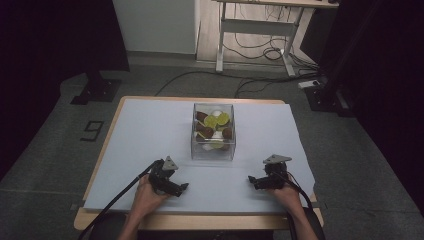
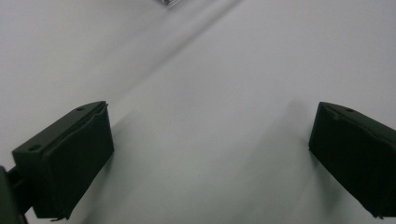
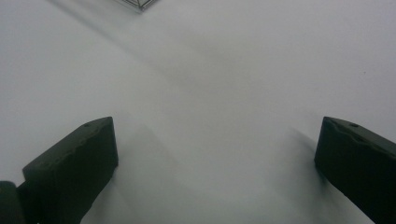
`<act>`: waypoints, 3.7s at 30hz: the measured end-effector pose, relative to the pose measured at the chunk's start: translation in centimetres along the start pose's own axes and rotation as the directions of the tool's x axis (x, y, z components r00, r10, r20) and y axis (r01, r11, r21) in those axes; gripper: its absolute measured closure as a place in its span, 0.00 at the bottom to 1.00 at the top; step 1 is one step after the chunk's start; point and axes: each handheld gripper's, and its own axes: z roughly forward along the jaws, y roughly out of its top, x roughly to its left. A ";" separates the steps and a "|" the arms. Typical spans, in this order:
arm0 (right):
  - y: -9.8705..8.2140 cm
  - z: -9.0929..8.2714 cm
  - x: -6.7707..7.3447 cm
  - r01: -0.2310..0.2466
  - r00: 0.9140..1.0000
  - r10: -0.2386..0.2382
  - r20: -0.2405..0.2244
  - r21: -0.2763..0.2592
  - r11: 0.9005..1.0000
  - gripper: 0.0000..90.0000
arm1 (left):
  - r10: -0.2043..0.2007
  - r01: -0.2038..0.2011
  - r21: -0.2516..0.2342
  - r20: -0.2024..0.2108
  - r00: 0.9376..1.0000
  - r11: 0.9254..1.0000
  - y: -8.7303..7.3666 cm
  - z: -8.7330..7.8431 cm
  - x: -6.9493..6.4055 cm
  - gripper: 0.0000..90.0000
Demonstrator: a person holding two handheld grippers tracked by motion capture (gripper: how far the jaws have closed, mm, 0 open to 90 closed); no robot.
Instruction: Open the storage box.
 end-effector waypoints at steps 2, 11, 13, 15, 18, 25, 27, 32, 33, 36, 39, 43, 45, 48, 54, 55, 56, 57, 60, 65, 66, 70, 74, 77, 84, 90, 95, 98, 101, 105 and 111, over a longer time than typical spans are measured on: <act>0.0 0.0 0.0 0.000 1.000 0.000 0.000 0.001 1.000 0.00 | 0.002 -0.002 0.001 -0.001 1.000 1.000 0.0 0.0 0.0 0.00; 0.0 0.0 0.0 0.002 1.000 -0.002 0.002 0.001 1.000 0.00 | -0.001 0.001 0.001 0.000 1.000 1.000 0.0 0.0 0.0 0.00; 0.1 0.0 0.1 -0.001 1.000 0.001 0.006 0.005 1.000 0.00 | -0.001 0.001 0.001 0.000 1.000 1.000 0.0 0.0 0.0 0.00; 0.1 0.0 0.1 0.000 1.000 0.000 0.005 0.008 1.000 0.00 | 0.000 0.000 0.000 0.000 1.000 1.000 0.0 0.0 0.0 0.00; 0.2 0.0 0.1 0.000 1.000 -0.001 0.005 0.016 1.000 0.00 | 0.001 -0.001 0.001 0.000 1.000 1.000 0.0 0.0 0.0 0.00; 0.4 -0.4 0.1 0.008 1.000 -0.007 -0.012 0.026 1.000 0.04 | 0.003 -0.003 -0.002 0.000 1.000 1.000 0.0 0.0 0.0 0.00; 0.5 -0.7 0.2 0.014 1.000 -0.013 -0.024 0.019 1.000 0.04 | 0.002 -0.002 0.001 0.002 1.000 1.000 0.1 -0.1 0.0 0.01; 0.9 -1.3 0.6 0.042 0.998 -0.042 -0.043 0.012 0.999 0.05 | -0.002 0.003 -0.017 0.031 1.000 1.000 0.4 -0.5 0.0 0.04; 0.9 -1.3 0.6 0.042 0.998 -0.042 -0.043 0.012 0.999 0.05 | -0.002 0.003 -0.017 0.031 1.000 1.000 0.4 -0.5 0.0 0.05; 1.0 -1.6 0.6 0.032 0.998 -0.031 -0.062 0.009 0.999 0.04 | 0.007 -0.005 -0.045 0.039 0.999 0.999 0.7 -0.9 -0.1 0.08; 1.4 -2.1 0.7 0.029 0.998 -0.028 -0.054 0.011 1.000 0.04 | 0.001 0.003 -0.075 0.054 0.999 0.997 0.9 -1.4 0.1 0.10; 1.9 -2.4 1.0 0.053 0.996 -0.052 -0.072 0.008 0.999 0.02 | 0.017 -0.012 -0.091 0.050 0.999 0.996 1.5 -2.0 0.1 0.15; 2.1 -2.5 1.2 0.060 0.994 -0.059 -0.092 0.003 0.998 0.02 | 0.026 -0.021 -0.096 0.053 0.998 0.995 1.9 -2.2 0.0 0.16; 2.3 -2.7 1.3 0.060 0.994 -0.060 -0.094 0.004 0.998 0.03 | 0.036 -0.031 -0.095 0.055 0.998 0.995 2.5 -2.3 -0.1 0.16; 3.1 -3.0 1.8 0.066 0.990 -0.069 -0.120 -0.027 0.997 0.09 | 0.060 -0.055 -0.105 0.048 0.997 0.993 3.6 -2.8 -0.3 0.19; 3.3 -3.0 1.9 0.062 0.989 -0.064 -0.135 -0.021 0.998 0.11 | 0.062 -0.055 -0.123 0.053 0.997 0.991 3.9 -3.0 -0.3 0.21; 3.3 -3.0 1.9 0.062 0.989 -0.064 -0.135 -0.021 0.998 0.11 | 0.062 -0.055 -0.123 0.053 0.997 0.991 3.9 -3.0 -0.3 0.22; 3.4 -3.0 2.0 0.073 0.988 -0.075 -0.132 -0.021 0.997 0.12 | 0.060 -0.052 -0.129 0.062 0.996 0.990 4.1 -3.0 -0.3 0.22; 4.0 -3.1 2.5 0.087 0.985 -0.091 -0.146 -0.031 0.996 0.15 | 0.069 -0.059 -0.132 0.070 0.995 0.989 4.8 -2.9 -0.4 0.25; 4.5 -3.2 2.7 0.078 0.986 -0.084 -0.147 -0.043 0.996 0.15 | 0.073 -0.060 -0.141 0.085 0.994 0.988 5.5 -2.8 -0.5 0.27; 4.6 -3.2 2.7 0.079 0.985 -0.085 -0.149 -0.047 0.996 0.16 | 0.074 -0.062 -0.142 0.086 0.993 0.988 5.6 -2.7 -0.6 0.27; 5.2 -3.2 3.0 0.079 0.983 -0.086 -0.160 -0.050 0.996 0.20 | 0.090 -0.077 -0.141 0.085 0.992 0.987 6.4 -2.6 -0.7 0.28; 5.9 -3.2 3.4 0.083 0.980 -0.092 -0.176 -0.058 0.995 0.27 | 0.085 -0.070 -0.157 0.091 0.992 0.985 7.1 -2.4 -0.7 0.31; 6.2 -3.1 3.6 0.077 0.977 -0.089 -0.193 -0.069 0.995 0.30 | 0.093 -0.081 -0.152 0.080 0.992 0.985 7.6 -2.3 -0.8 0.32; 7.3 -2.6 4.3 0.095 0.970 -0.110 -0.215 -0.081 0.992 0.42 | 0.081 -0.064 -0.172 0.092 0.993 0.983 8.2 -2.0 -0.7 0.41; 8.3 -2.3 5.0 0.125 0.967 -0.144 -0.210 -0.099 0.987 0.52 | 0.091 -0.076 -0.166 0.081 0.993 0.983 8.8 -1.6 -0.6 0.48; 8.6 -1.9 5.4 0.142 0.968 -0.157 -0.197 -0.090 0.986 0.57 | 0.078 -0.063 -0.172 0.081 0.994 0.983 9.0 -1.5 -0.4 0.52; 9.0 -1.6 5.8 0.148 0.965 -0.164 -0.203 -0.088 0.985 0.60 | 0.080 -0.067 -0.169 0.073 0.994 0.983 9.1 -1.3 -0.2 0.56; 9.5 -1.2 6.0 0.150 0.969 -0.163 -0.187 -0.085 0.985 0.66 | 0.077 -0.063 -0.175 0.075 0.994 0.983 9.4 -1.1 -0.2 0.61; 10.0 -0.8 6.2 0.145 0.969 -0.160 -0.188 -0.090 0.985 0.71 | 0.073 -0.056 -0.186 0.083 0.994 0.981 9.7 -0.8 -0.1 0.64; 10.5 -0.2 6.3 0.136 0.971 -0.151 -0.184 -0.095 0.986 0.79 | 0.072 -0.057 -0.184 0.076 0.995 0.981 10.0 -0.5 0.0 0.68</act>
